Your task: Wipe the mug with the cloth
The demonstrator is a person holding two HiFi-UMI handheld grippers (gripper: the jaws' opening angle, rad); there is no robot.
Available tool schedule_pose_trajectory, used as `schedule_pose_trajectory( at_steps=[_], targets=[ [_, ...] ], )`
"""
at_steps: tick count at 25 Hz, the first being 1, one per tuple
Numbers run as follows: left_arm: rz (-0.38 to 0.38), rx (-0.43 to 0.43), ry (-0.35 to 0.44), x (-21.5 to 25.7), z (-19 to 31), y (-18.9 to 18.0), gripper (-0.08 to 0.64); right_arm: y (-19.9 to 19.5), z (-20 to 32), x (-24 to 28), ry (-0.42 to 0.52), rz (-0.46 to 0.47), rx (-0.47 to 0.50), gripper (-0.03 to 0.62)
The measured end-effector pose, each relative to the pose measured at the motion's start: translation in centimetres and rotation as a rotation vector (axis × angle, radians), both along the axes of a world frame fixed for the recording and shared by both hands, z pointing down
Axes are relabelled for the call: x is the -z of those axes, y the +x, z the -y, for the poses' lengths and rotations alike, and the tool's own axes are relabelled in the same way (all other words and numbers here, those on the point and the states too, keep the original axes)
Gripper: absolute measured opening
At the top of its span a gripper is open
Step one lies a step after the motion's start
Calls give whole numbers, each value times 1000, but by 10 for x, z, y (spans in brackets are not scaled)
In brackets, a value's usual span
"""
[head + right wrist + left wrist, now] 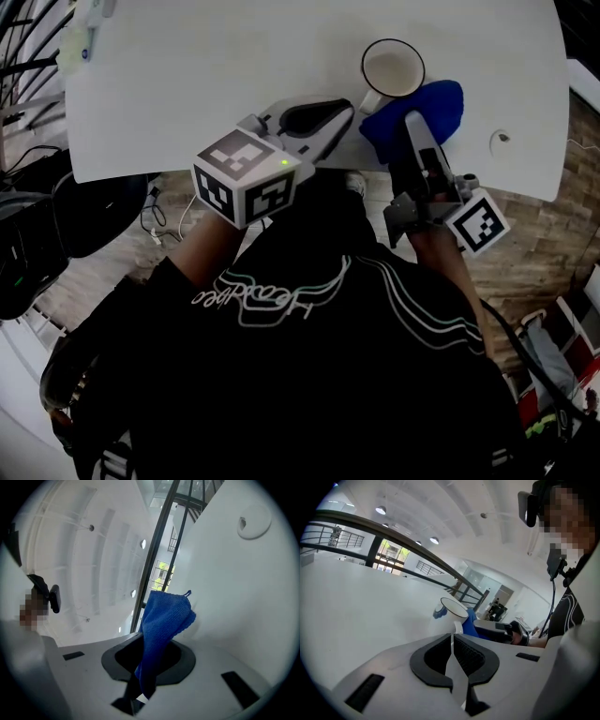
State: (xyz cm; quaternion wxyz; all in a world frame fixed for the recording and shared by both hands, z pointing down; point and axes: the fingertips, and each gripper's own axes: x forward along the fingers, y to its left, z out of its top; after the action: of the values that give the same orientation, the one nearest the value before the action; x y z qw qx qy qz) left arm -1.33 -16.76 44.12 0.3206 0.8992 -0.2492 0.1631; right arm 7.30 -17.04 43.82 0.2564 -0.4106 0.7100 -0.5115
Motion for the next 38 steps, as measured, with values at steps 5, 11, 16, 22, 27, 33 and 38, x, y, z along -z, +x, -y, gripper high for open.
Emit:
schedule_pose_trajectory(
  at_steps=[5, 11, 16, 22, 27, 33, 38],
  targets=[
    [-2, -18, -20, 0, 1, 0, 8, -1, 5, -13, -69, -98, 12, 51],
    [60, -49, 45, 0, 4, 1, 15, -5, 9, -27, -169, -214, 58, 51],
    [108, -95, 71, -1, -1, 11, 97, -3, 5, -34, -254, -263, 66, 51],
    [166, -121, 149, -8, 1, 19, 133, -4, 2, -28, -217, -258, 98, 51],
    [224, -107, 198, -12, 5, 24, 93, 0, 1, -13, -134, -236, 162, 51],
    [254, -103, 219, -7, 4, 27, 69, 15, -5, 9, -43, -271, 273, 51],
    [316, -131, 278, -7, 10, 14, 69, 23, 5, 29, 32, -221, 271, 51]
  ],
)
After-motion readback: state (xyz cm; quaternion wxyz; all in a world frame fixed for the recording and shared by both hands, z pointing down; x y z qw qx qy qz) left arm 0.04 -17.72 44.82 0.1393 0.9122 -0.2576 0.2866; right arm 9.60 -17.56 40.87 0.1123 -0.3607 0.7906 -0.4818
